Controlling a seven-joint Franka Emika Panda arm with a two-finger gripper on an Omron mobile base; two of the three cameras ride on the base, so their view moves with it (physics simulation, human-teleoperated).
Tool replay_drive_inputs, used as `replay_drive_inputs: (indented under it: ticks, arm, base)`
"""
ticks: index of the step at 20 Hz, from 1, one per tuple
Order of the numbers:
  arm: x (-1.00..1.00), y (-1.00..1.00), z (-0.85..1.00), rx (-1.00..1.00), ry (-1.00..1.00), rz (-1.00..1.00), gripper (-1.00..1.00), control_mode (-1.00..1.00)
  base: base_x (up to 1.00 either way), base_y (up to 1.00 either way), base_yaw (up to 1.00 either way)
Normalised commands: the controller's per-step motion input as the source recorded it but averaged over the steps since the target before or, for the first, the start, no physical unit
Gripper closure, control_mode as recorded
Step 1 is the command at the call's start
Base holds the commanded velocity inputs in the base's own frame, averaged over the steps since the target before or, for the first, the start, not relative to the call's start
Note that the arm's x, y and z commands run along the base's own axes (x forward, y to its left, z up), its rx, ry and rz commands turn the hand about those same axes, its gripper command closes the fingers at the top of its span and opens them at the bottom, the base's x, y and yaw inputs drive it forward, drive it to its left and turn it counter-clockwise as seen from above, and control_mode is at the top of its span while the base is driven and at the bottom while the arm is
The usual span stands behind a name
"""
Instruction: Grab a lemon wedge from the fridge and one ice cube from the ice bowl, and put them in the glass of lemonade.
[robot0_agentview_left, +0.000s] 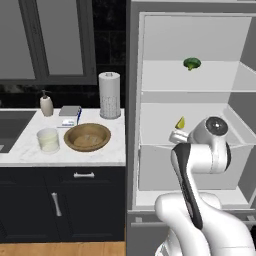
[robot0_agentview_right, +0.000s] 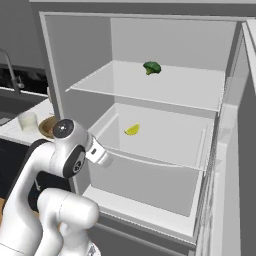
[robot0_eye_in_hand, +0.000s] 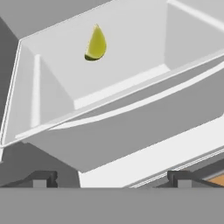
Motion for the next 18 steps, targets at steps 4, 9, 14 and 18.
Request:
replay_drive_inputs:
  ticks: [4,9,14,18]
  arm:
    - [0.11,0.00,0.00,-0.13,-0.06,0.00,-1.00,-1.00]
    - [0.04,-0.19,0.00,-0.07,0.00,0.03,-1.00,-1.00]
    - [0.00,-0.25,0.00,-0.05,0.00,0.12,-1.00,-1.00]
    - [0.14,-0.10,0.00,-0.01,0.00,0.12,-1.00,-1.00]
  base:
    - [0.00,0.00,0.00]
    - [0.00,0.00,0.00]
    - [0.00,0.00,0.00]
    - [0.00,0.00,0.00]
